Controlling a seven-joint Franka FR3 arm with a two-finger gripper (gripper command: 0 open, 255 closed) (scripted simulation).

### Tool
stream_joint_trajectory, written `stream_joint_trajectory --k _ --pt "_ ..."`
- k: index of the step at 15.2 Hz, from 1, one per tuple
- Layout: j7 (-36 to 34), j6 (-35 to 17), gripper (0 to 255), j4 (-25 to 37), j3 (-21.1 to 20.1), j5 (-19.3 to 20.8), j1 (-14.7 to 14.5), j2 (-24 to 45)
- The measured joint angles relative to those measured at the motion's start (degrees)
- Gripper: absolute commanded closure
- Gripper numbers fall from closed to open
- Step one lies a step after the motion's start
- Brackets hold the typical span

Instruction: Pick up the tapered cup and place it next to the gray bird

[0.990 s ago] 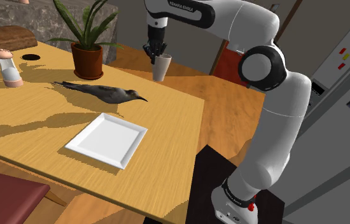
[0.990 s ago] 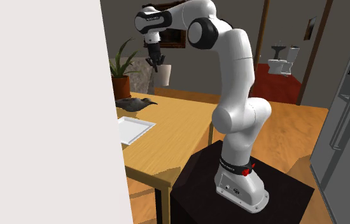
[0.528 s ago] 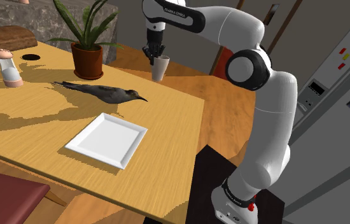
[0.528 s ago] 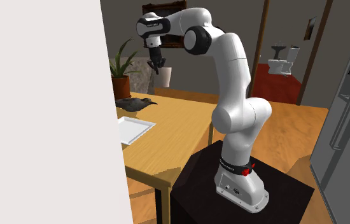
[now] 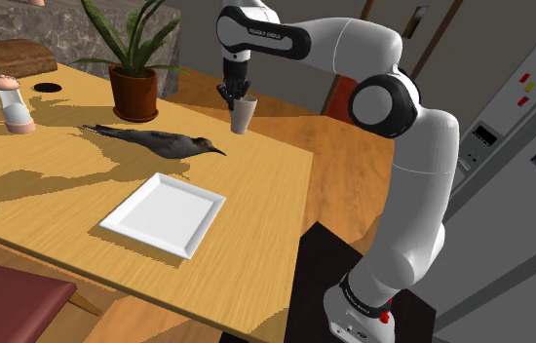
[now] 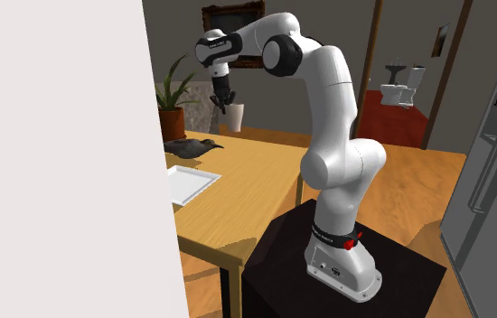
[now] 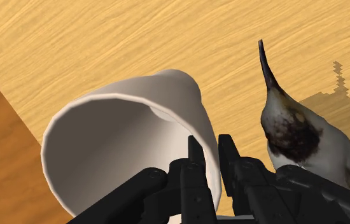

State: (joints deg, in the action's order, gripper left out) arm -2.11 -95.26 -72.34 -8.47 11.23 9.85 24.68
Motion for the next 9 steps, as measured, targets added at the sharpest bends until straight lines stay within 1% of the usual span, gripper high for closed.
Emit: stream_joint_trajectory --k 4,9 --pt "-0.6 -3.5 255 -4.1 0.0 0.0 0.1 -0.6" --pt "-1.0 -7.0 255 -7.4 0.0 0.2 0.3 -0.3"
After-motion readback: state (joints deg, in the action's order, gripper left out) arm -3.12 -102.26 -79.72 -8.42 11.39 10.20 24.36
